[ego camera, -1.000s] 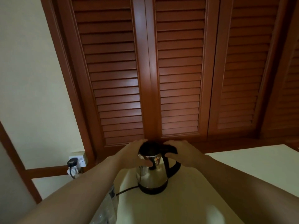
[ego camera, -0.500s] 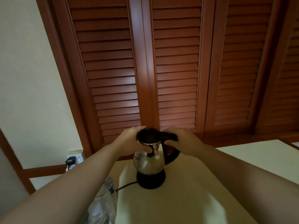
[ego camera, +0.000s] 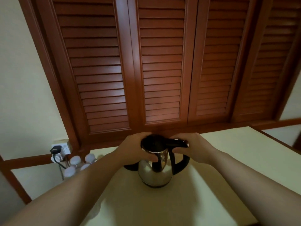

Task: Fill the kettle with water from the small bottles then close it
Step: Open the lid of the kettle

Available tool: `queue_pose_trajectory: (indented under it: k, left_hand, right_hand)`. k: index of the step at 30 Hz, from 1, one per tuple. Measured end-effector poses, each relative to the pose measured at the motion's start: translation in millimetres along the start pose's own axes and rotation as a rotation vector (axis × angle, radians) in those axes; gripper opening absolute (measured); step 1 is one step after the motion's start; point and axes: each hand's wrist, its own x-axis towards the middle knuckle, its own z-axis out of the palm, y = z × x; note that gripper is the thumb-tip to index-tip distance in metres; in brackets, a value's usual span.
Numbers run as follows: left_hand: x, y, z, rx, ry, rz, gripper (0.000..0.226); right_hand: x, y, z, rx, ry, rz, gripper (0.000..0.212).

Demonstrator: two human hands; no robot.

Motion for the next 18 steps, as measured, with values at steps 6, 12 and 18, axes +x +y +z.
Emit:
queue_pose_trajectory:
  k: [6,12,18]
  left_hand:
    - [-10,4,34,-0.086,-0.035,0.000,0.081]
    - [-16,7,47,-0.146,0.000,-0.030,0.095]
    - [-23,4,54,-0.191,0.037,-0.049,0.082]
  right_hand:
    - [-33,12,6,-0.024,-0.007,0.106,0.038]
    - [-48,14,3,-0.036,-0.002,0.099,0.047]
    - [-37,-20,0,-0.194,-0.224,-0.026,0.080]
